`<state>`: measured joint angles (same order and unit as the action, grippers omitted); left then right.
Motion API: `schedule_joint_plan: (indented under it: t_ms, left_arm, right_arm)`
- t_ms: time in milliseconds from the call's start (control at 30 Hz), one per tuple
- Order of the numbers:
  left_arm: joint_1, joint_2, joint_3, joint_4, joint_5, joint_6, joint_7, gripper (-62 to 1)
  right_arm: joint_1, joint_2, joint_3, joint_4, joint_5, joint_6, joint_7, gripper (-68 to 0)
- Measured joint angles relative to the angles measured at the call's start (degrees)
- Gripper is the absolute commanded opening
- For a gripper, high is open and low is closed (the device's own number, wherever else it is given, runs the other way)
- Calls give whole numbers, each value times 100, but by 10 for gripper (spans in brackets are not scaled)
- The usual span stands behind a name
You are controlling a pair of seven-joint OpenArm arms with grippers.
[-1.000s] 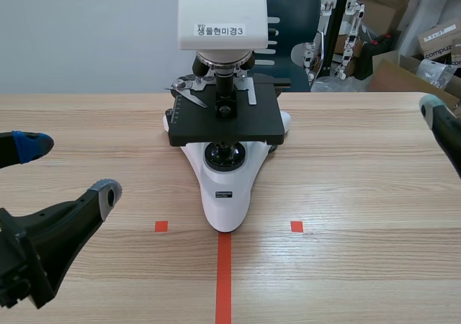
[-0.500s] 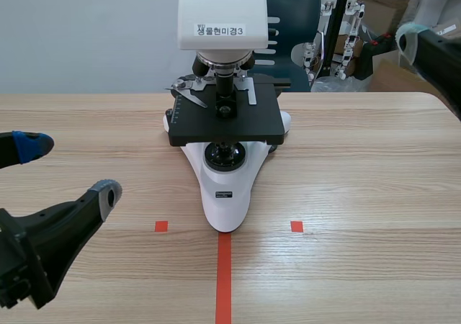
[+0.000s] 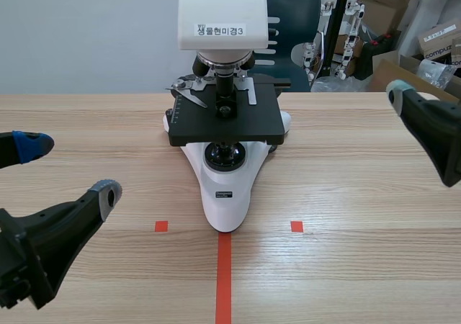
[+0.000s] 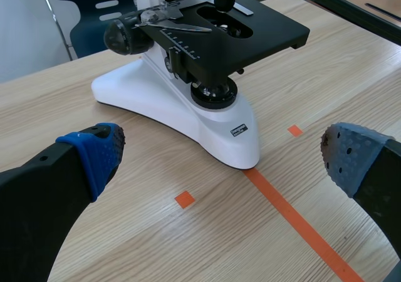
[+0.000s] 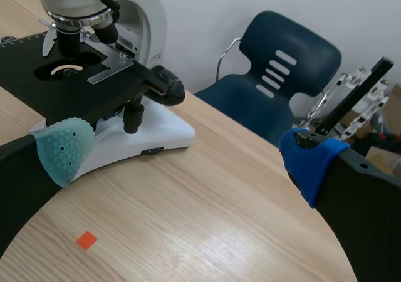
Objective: Point at the revolving nosepiece
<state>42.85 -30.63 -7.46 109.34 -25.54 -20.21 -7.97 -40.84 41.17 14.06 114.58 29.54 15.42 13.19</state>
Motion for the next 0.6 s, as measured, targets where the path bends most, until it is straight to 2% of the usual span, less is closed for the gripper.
schedule_joint_plan:
  t_ms: [67, 133, 233, 600]
  left_arm:
    - [0, 0, 0, 0, -2, 0, 0, 14]
    - [0, 0, 0, 0, 0, 0, 0, 14]
    - [0, 0, 0, 0, 0, 0, 0, 14]
    - [0, 0, 0, 0, 0, 0, 0, 14]
  right_arm:
    - [0, -203, -190, -192, -109, -15, 79, -10]
    - [-2, -352, -369, -321, -417, -13, 131, -10]
    - [-13, -461, -599, -354, -625, 0, 225, -10]
    - [-13, -448, -660, -354, -636, -17, 385, -10]
